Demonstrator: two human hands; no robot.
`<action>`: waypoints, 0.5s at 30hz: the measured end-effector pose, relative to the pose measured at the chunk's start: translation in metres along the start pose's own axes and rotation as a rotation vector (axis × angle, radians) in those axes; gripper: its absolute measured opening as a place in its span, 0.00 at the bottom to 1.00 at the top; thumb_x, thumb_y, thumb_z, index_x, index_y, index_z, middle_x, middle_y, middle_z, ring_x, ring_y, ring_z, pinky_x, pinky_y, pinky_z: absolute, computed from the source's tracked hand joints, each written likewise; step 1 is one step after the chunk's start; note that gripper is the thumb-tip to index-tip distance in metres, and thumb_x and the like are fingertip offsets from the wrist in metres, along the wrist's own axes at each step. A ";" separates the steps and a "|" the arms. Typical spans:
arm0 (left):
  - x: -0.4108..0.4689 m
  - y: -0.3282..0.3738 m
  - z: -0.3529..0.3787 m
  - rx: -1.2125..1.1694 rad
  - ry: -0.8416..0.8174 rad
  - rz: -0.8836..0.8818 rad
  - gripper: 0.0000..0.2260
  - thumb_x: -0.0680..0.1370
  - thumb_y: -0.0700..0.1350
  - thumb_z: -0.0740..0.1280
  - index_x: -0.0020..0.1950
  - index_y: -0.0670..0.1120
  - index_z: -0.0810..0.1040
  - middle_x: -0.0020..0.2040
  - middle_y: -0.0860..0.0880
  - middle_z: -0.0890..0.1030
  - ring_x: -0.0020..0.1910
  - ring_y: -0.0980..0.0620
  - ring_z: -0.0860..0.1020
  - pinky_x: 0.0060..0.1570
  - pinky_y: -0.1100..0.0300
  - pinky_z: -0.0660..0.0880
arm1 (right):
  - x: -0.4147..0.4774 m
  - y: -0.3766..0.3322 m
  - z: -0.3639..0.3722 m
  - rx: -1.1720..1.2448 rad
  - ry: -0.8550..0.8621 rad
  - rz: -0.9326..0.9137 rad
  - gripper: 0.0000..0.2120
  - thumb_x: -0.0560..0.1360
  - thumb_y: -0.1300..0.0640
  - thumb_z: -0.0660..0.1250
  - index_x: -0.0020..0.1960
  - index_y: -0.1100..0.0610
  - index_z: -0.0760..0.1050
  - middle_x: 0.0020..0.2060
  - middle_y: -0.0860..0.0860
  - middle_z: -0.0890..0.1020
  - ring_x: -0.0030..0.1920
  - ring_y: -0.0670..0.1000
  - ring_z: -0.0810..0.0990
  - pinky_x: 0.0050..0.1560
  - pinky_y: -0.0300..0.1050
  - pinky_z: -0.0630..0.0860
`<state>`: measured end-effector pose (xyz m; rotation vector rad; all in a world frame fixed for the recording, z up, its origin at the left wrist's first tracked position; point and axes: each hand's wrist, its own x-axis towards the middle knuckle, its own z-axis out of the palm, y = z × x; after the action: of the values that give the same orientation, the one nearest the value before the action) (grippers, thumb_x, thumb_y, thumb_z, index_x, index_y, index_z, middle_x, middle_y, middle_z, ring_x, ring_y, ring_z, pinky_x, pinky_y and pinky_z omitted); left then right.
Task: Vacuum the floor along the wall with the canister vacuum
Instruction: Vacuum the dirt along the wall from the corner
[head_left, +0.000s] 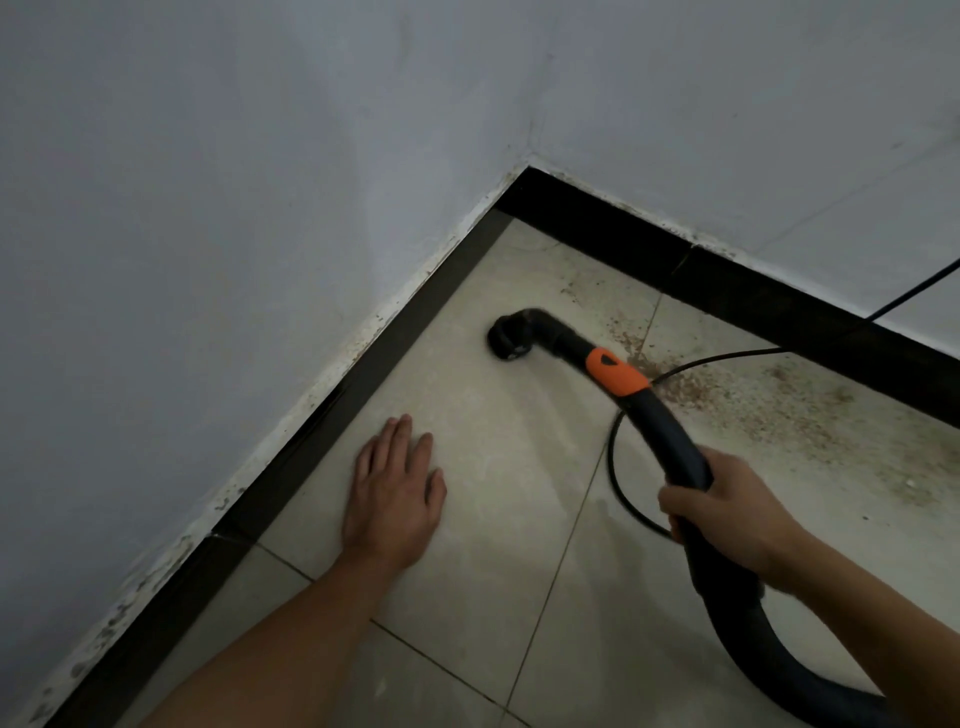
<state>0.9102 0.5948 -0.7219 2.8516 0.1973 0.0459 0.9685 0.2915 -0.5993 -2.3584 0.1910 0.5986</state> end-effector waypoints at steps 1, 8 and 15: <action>0.000 0.000 0.000 -0.001 0.002 0.001 0.24 0.77 0.51 0.53 0.65 0.40 0.77 0.69 0.37 0.72 0.70 0.41 0.69 0.67 0.45 0.67 | -0.010 0.006 0.001 -0.034 -0.022 -0.009 0.08 0.72 0.62 0.72 0.47 0.56 0.74 0.29 0.55 0.83 0.29 0.54 0.83 0.33 0.48 0.80; 0.000 0.000 0.000 -0.004 -0.005 -0.007 0.25 0.77 0.52 0.52 0.65 0.40 0.76 0.69 0.37 0.72 0.71 0.41 0.68 0.67 0.45 0.67 | -0.062 0.042 0.018 -0.118 0.045 0.048 0.09 0.69 0.61 0.73 0.44 0.52 0.74 0.28 0.53 0.82 0.28 0.52 0.81 0.35 0.51 0.78; 0.002 0.004 -0.003 0.026 -0.011 -0.009 0.26 0.76 0.52 0.50 0.63 0.40 0.77 0.67 0.36 0.73 0.68 0.39 0.70 0.66 0.44 0.67 | -0.044 0.050 0.014 -0.027 0.262 0.158 0.08 0.71 0.58 0.73 0.45 0.53 0.73 0.30 0.53 0.83 0.31 0.54 0.83 0.36 0.51 0.80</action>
<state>0.9130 0.5917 -0.7180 2.8760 0.2107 0.0263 0.9103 0.2617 -0.6174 -2.4583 0.4926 0.3641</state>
